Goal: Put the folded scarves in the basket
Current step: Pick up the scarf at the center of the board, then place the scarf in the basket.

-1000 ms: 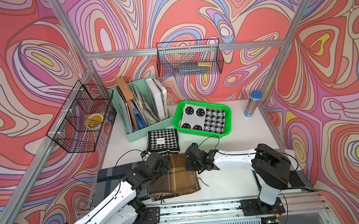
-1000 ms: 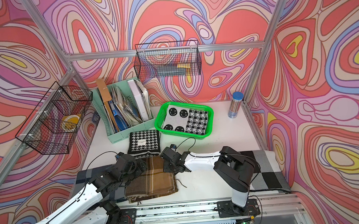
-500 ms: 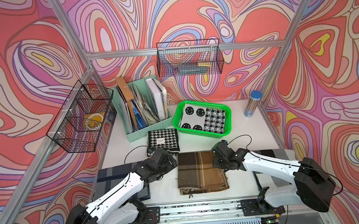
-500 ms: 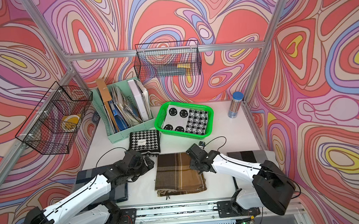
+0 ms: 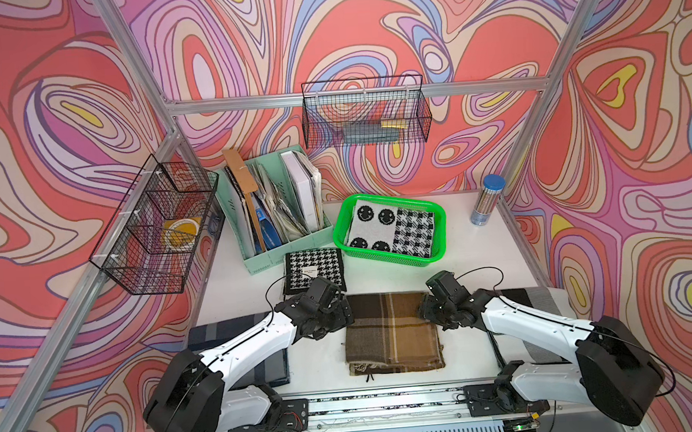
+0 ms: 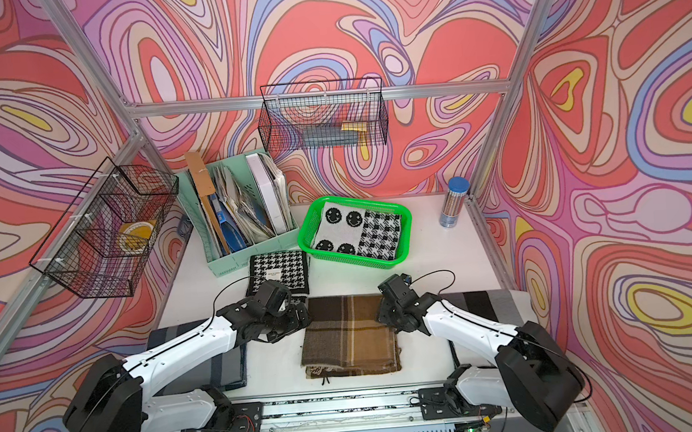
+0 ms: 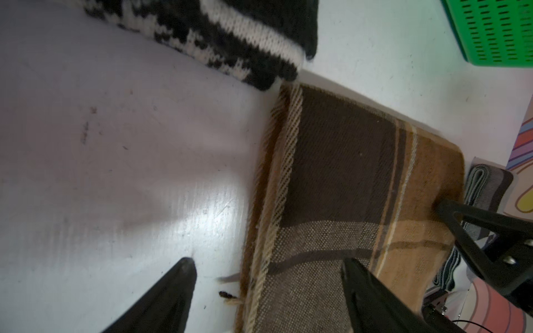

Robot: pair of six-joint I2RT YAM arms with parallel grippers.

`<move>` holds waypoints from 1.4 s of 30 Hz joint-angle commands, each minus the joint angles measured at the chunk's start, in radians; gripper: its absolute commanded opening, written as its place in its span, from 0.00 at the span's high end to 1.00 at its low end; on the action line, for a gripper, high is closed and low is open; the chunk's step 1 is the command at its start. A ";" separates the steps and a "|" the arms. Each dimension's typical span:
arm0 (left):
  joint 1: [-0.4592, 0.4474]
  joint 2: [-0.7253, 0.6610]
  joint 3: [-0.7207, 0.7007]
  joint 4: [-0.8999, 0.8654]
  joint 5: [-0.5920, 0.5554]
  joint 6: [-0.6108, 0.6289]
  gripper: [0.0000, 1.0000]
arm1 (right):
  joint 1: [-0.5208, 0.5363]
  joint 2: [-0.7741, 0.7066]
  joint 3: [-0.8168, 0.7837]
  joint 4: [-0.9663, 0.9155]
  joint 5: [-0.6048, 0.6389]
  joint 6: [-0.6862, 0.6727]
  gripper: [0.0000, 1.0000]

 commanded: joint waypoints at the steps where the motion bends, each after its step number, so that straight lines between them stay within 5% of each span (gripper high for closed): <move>1: -0.001 0.041 0.011 0.003 0.034 0.035 0.16 | -0.005 0.006 -0.008 0.046 -0.023 -0.006 0.36; 14: -0.015 0.141 -0.007 0.069 0.096 0.041 0.25 | -0.005 0.058 -0.063 0.110 -0.051 0.029 0.41; 20: -0.027 0.195 -0.005 0.085 0.121 0.036 0.44 | -0.005 0.082 -0.066 0.134 -0.076 0.033 0.62; 23: -0.031 0.215 0.005 0.068 0.110 0.047 0.44 | -0.005 0.077 -0.059 0.134 -0.079 0.021 0.69; 24: -0.030 0.216 0.006 0.064 0.099 0.050 0.48 | -0.005 0.073 -0.055 0.128 -0.075 0.016 0.75; 25: -0.030 0.217 0.003 0.070 0.099 0.050 0.63 | -0.005 0.072 -0.050 0.124 -0.072 0.012 0.80; 26: -0.030 0.217 -0.001 0.089 0.108 0.048 0.87 | -0.005 0.069 -0.044 0.118 -0.071 0.010 0.88; 28: -0.030 0.223 0.000 0.103 0.139 0.053 1.00 | -0.005 0.057 -0.040 0.121 -0.082 0.000 1.00; 42: -0.036 -0.041 0.006 0.185 0.148 0.082 1.00 | -0.005 -0.255 0.040 0.070 -0.089 -0.082 1.00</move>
